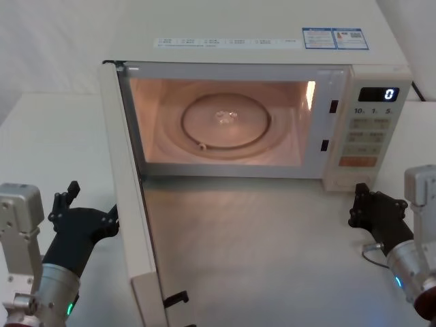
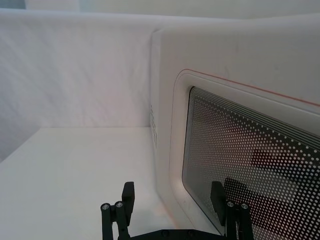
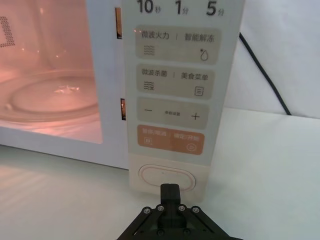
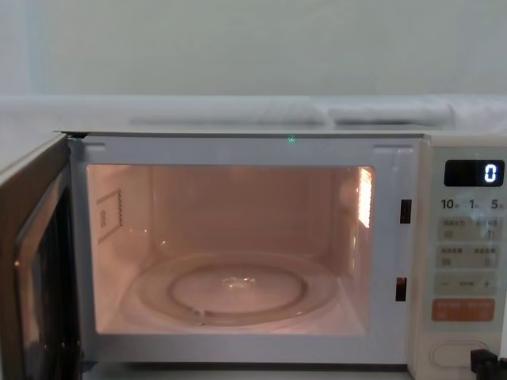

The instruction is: Press the button to open the microwave door with one hand; close the microwave door with the other hand.

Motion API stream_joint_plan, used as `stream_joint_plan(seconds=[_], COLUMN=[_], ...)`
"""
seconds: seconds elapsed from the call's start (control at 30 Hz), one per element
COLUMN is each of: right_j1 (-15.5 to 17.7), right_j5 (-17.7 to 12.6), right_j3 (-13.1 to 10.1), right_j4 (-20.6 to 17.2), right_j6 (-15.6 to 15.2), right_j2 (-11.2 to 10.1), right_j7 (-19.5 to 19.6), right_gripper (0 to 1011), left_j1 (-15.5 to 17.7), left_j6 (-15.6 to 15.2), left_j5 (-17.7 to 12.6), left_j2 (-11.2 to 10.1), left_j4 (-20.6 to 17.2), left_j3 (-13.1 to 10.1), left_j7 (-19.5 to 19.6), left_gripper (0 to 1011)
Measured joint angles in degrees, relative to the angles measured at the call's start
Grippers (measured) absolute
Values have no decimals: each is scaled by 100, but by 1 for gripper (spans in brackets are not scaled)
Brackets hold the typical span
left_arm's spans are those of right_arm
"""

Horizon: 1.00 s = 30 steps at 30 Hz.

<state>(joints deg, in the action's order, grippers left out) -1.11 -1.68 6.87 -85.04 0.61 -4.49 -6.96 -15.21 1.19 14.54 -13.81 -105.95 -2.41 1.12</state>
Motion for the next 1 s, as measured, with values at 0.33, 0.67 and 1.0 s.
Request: stream_joint_plan(seconds=[0.33,0.67,1.0], right_j1=[407,722,806], right_j5=[-160,-230,-249], right_j3=[-66,-235,-344], right_j4=[-504,-890,-925], right_j6=[181,436,586], right_j2=[-224,-438,-486], right_j7=[-165,-176,-156], right_gripper=[0,2,230], left_j1=[0,0,0], left_j6=[0,0,0], left_j5=[0,0,0], left_j2=[0,0,0], left_j4=[0,0,0], left_j3=[-1,-1,-1], left_j7=[2,2,2], left_gripper=[1001,1001,1001])
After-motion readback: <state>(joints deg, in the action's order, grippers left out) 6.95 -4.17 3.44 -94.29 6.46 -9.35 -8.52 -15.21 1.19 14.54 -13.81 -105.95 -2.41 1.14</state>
